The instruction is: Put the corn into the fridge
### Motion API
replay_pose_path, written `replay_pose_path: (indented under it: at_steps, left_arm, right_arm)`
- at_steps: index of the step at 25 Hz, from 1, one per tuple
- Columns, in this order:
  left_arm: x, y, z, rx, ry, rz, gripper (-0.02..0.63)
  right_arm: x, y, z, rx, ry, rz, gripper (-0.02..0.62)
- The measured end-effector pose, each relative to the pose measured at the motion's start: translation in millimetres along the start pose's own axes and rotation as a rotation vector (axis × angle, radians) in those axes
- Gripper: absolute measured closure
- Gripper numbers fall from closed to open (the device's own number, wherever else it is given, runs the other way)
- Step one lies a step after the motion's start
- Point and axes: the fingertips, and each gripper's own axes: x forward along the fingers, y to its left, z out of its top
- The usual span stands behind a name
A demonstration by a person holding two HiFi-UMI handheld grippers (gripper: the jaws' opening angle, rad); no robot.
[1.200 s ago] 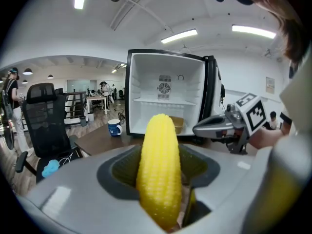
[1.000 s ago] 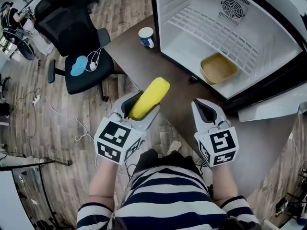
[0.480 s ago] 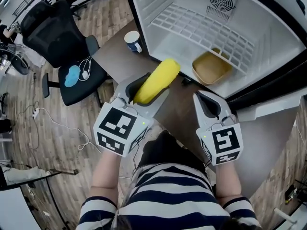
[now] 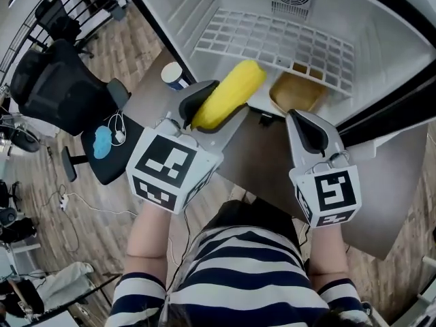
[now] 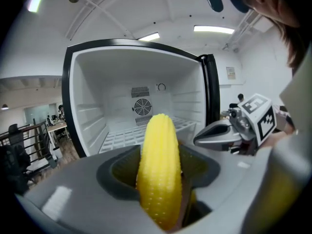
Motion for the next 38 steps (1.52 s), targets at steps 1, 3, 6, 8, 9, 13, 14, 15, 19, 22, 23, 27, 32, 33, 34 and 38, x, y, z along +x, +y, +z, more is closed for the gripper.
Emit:
replay_pose_path:
  at_steps: [1, 3, 6, 8, 9, 13, 14, 15, 19, 22, 23, 27, 32, 33, 34, 38]
  left_arm:
    - [4, 2, 2, 0.011, -0.001, -0.014, 0.606]
    - [12, 5, 6, 0.034, -0.003, -0.045, 0.606]
    - [26, 7, 14, 0.063, -0.012, -0.083, 0.606]
    - [34, 11, 20, 0.075, -0.021, -0.094, 0.606]
    - [39, 12, 24, 0.082, -0.025, -0.1, 0.606]
    - [57, 15, 38, 0.109, -0.042, -0.142, 0.606]
    - [61, 15, 41, 0.115, -0.046, -0.152, 0.606]
    - [65, 15, 44, 0.121, -0.049, -0.161, 0.606]
    - [83, 18, 56, 0.145, -0.054, -0.171, 0.606]
    - [95, 16, 62, 0.174, -0.04, -0.188, 0.606]
    - [99, 16, 63, 0.185, -0.035, -0.195, 0.606]
    - [110, 16, 71, 0.223, -0.018, -0.222, 0.606]
    - [125, 17, 73, 0.263, 0.012, -0.242, 0.606]
    - [128, 17, 73, 0.274, 0.023, -0.247, 0.606]
    - [130, 17, 73, 0.284, 0.034, -0.25, 0.606]
    - [137, 22, 69, 0.335, 0.083, -0.259, 0.606]
  right_arm:
    - [1, -4, 1, 0.008, -0.001, -0.022, 0.597]
    - [2, -10, 3, 0.018, -0.001, -0.064, 0.596]
    - [4, -19, 2, 0.024, 0.006, -0.116, 0.597]
    - [7, -24, 1, 0.026, 0.014, -0.132, 0.597]
    - [7, -26, 1, 0.027, 0.017, -0.142, 0.597]
    - [1, -39, -5, 0.047, 0.032, -0.206, 0.597]
    - [-1, -41, -6, 0.054, 0.034, -0.222, 0.596]
    - [-3, -43, -8, 0.061, 0.034, -0.236, 0.597]
    - [-2, -49, -15, 0.067, 0.048, -0.247, 0.597]
    - [-1, -50, -23, 0.077, 0.059, -0.251, 0.597]
    - [-1, -49, -26, 0.08, 0.065, -0.253, 0.597]
    - [4, -47, -31, 0.091, 0.08, -0.257, 0.597]
    - [4, -47, -38, 0.105, 0.089, -0.268, 0.597]
    - [3, -47, -40, 0.107, 0.094, -0.268, 0.597]
    - [3, -46, -42, 0.108, 0.097, -0.268, 0.597]
    - [6, -44, -49, 0.118, 0.109, -0.269, 0.597]
